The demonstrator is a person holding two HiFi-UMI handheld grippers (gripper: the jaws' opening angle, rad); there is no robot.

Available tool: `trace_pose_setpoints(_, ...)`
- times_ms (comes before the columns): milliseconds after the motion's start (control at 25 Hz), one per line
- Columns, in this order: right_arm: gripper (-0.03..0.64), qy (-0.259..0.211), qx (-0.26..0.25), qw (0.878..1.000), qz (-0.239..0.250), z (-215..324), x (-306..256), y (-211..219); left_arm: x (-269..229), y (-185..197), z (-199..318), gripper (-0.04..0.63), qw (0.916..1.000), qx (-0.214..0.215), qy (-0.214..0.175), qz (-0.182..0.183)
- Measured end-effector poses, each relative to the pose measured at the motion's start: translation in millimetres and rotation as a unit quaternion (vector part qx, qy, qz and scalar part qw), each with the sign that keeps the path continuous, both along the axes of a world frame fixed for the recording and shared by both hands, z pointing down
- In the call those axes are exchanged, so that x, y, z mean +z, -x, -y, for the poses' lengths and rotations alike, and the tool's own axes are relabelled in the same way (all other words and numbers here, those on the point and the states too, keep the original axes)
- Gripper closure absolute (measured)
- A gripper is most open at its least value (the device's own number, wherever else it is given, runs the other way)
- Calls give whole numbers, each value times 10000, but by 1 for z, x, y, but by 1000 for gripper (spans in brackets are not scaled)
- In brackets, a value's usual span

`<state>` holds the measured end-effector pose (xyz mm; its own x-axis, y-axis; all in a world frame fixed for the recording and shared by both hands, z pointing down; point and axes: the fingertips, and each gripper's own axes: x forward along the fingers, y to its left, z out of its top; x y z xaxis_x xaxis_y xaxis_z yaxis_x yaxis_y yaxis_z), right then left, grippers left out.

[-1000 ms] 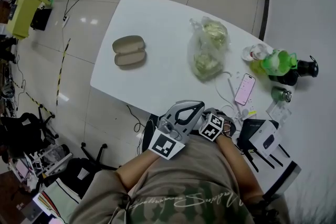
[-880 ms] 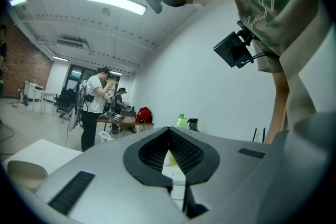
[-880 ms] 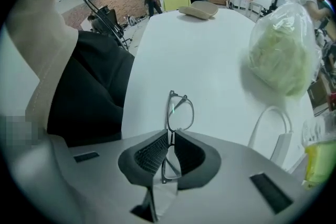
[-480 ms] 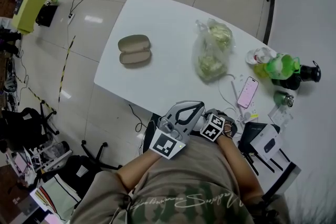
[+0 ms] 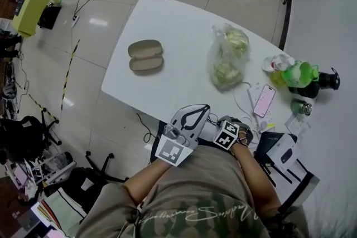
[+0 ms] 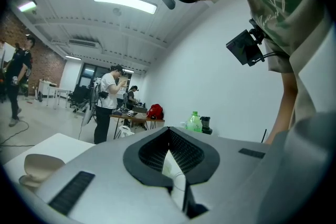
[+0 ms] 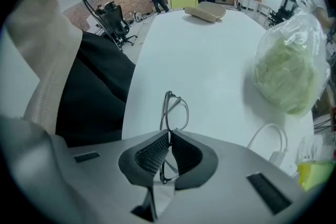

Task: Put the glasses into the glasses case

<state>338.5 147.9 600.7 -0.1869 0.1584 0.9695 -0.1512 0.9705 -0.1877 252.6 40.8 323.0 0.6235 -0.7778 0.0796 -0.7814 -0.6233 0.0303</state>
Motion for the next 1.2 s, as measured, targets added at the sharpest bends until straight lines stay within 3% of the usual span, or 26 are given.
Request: trace_pose_setpoints(1200,591,25,122,9999,13,12,-22,95,-5,100,19,589,9997,68,63,-247)
